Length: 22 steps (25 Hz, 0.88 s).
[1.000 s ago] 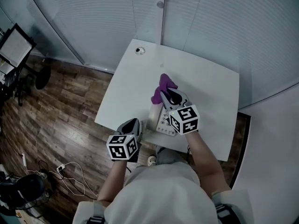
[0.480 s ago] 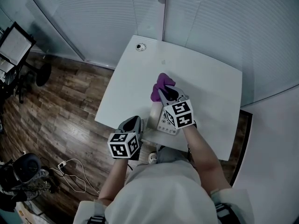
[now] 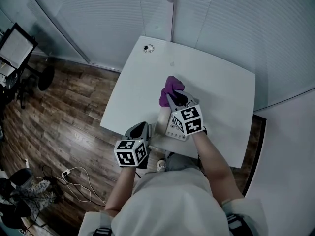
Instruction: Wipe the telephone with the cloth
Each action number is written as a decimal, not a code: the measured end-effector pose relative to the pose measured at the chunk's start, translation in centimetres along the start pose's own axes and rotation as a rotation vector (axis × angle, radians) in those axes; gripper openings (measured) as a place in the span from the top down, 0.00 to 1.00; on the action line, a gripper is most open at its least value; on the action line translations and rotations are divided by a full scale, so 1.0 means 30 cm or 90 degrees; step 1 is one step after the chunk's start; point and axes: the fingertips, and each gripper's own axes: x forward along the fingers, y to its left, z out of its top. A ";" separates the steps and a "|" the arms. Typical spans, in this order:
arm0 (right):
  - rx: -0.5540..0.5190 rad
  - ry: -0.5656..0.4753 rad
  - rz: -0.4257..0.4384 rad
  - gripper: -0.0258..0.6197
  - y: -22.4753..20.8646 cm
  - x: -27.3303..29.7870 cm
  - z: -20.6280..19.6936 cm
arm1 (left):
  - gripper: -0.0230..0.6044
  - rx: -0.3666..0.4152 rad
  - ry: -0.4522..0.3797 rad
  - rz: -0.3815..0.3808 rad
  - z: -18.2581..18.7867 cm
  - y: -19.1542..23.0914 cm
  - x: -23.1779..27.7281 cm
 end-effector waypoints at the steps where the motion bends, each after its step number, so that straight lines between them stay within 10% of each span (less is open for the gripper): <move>1: 0.001 0.000 0.001 0.83 0.002 -0.002 -0.003 | 0.93 0.000 -0.001 0.000 -0.001 -0.001 0.000; 22: 0.005 0.007 0.023 0.83 0.132 -0.103 -0.077 | 0.93 0.003 -0.009 0.003 -0.057 -0.017 -0.095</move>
